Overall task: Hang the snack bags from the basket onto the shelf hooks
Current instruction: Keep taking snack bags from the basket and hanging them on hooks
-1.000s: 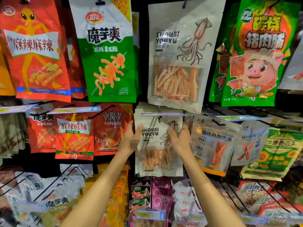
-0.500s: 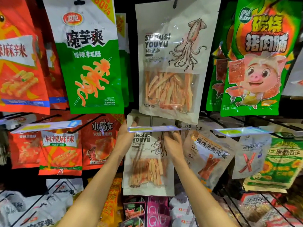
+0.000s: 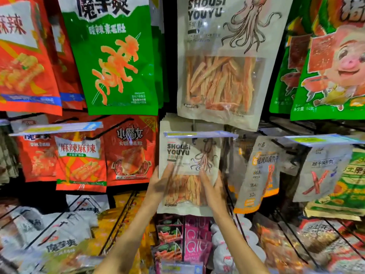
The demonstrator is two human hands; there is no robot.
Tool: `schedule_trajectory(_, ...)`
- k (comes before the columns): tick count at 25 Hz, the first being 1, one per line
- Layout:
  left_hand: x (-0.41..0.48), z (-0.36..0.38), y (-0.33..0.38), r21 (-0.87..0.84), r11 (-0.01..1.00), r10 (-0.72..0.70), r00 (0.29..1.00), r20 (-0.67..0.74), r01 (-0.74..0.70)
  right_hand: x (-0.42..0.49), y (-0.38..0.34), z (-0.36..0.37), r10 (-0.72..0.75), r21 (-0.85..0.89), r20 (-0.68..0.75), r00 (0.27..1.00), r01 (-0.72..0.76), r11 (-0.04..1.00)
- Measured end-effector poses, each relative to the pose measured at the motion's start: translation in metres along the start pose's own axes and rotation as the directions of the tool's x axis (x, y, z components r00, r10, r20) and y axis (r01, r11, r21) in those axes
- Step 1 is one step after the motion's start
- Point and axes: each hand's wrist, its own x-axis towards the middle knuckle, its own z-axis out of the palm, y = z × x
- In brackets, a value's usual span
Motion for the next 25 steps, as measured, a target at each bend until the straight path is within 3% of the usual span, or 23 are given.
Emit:
schedule_trajectory(4, -0.019, -0.004, -0.019, 0.043, 0.999, 0.021, 0.999, 0.031, -0.022, -0.015, 0.033, -0.006, -0.006, -0.058, 0.0, 1.0, 0.006, 0.998)
schedule_trajectory(17, -0.005, -0.002, -0.019, 0.023, 0.998, -0.064, 0.998, -0.024, 0.064, -0.02, 0.024, -0.013, 0.123, -0.214, 0.032, 0.992, -0.114, 0.97)
schedule_trajectory(22, -0.008, -0.003, -0.026, 0.059, 0.998, -0.028, 1.0, -0.013, 0.029, -0.024, 0.025, -0.01, 0.013, -0.128, 0.017, 1.0, -0.011, 0.992)
schedule_trajectory(25, -0.015, 0.001, -0.022, 0.051, 0.998, -0.021, 0.999, -0.028, 0.023, -0.026, 0.021, -0.009, -0.039, -0.165, -0.005, 0.999, 0.038, 0.986)
